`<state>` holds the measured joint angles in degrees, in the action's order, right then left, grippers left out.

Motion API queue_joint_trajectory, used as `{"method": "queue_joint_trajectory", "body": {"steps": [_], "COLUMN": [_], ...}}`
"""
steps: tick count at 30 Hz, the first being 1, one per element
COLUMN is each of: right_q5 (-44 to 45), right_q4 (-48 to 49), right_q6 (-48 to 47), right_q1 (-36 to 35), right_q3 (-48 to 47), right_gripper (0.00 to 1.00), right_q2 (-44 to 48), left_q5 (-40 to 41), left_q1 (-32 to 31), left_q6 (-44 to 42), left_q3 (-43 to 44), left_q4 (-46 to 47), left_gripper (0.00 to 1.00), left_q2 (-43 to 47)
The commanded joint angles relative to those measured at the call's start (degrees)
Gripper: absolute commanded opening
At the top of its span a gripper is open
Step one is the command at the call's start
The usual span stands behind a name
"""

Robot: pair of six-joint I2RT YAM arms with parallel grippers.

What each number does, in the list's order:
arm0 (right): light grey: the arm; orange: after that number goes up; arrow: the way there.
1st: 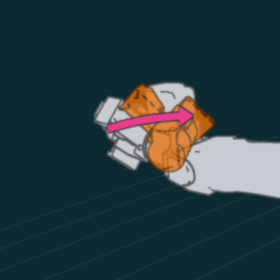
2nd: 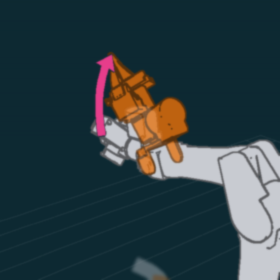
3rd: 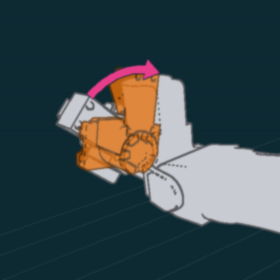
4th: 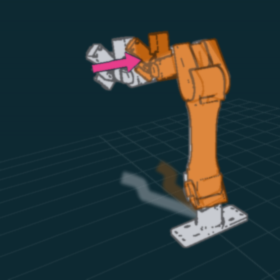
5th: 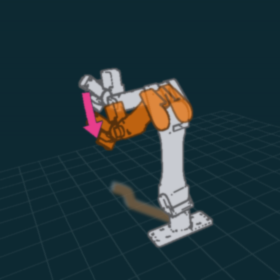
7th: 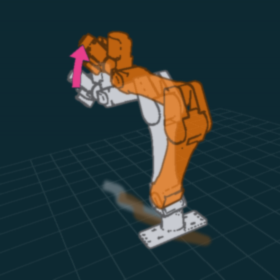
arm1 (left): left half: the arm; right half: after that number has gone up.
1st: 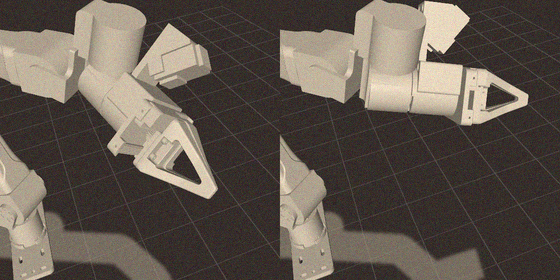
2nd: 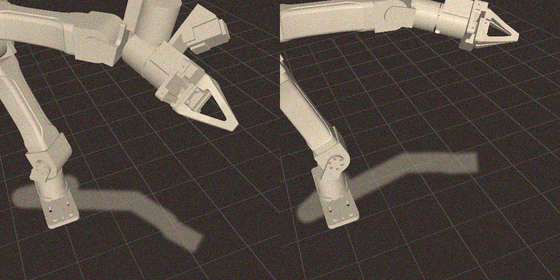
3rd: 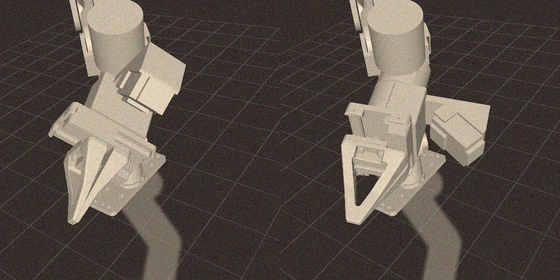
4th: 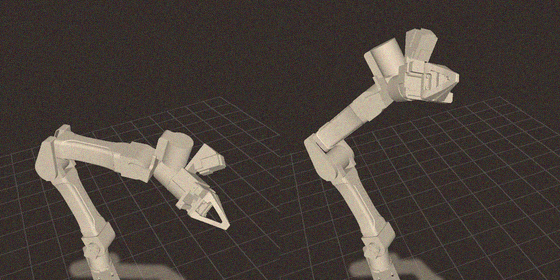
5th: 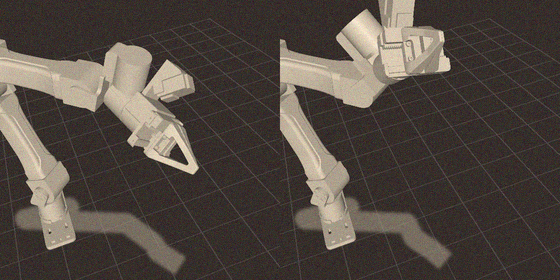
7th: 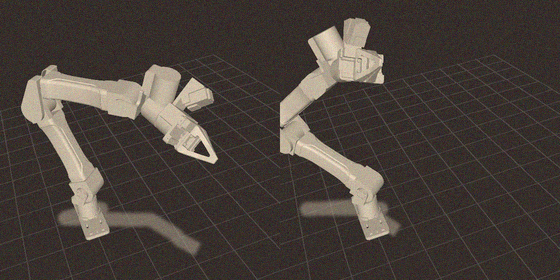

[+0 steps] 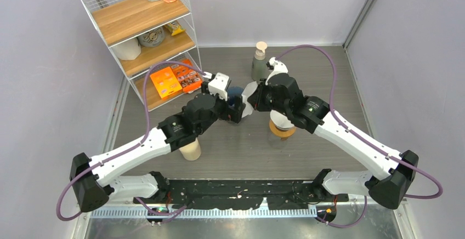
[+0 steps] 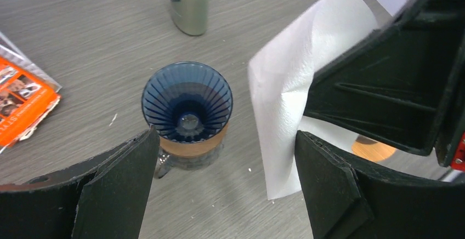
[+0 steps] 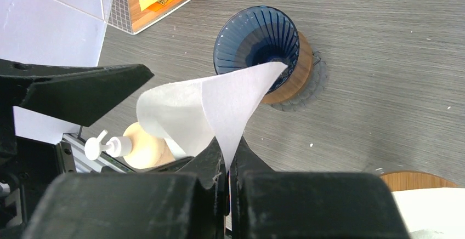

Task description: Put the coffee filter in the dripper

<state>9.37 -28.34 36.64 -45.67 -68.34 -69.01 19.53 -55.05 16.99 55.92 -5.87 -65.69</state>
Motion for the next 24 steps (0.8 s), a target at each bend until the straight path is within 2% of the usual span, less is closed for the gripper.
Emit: {"method": "queue_joint_trajectory", "body": {"steps": [1, 9, 19, 24], "right_q5": [0.23, -4.16, -6.28, -7.63], "right_q4": [2.36, 4.79, 5.17, 4.49], "right_q6": [-1.03, -4.12, -7.78, -9.54], "right_q1": [-0.29, -0.45, -0.87, -0.95], "right_q3": [0.07, 0.85, 0.44, -0.11], "right_gripper": [0.05, 0.05, 0.05, 0.05], "right_q2": [1.42, 2.15, 2.19, 1.49], "left_q5": [7.48, 12.67, 12.76, 11.33], "left_q1": [-0.53, -1.21, -1.83, -1.86], "left_q6": [0.59, -0.12, -2.04, -2.39], "left_q3": [0.29, 1.50, 4.50, 5.12], "left_q4": [4.18, 4.07, 3.50, 3.71], "left_gripper": [1.00, 1.00, 0.99, 0.84], "left_q2": [2.35, 0.56, -2.13, -2.96]}}
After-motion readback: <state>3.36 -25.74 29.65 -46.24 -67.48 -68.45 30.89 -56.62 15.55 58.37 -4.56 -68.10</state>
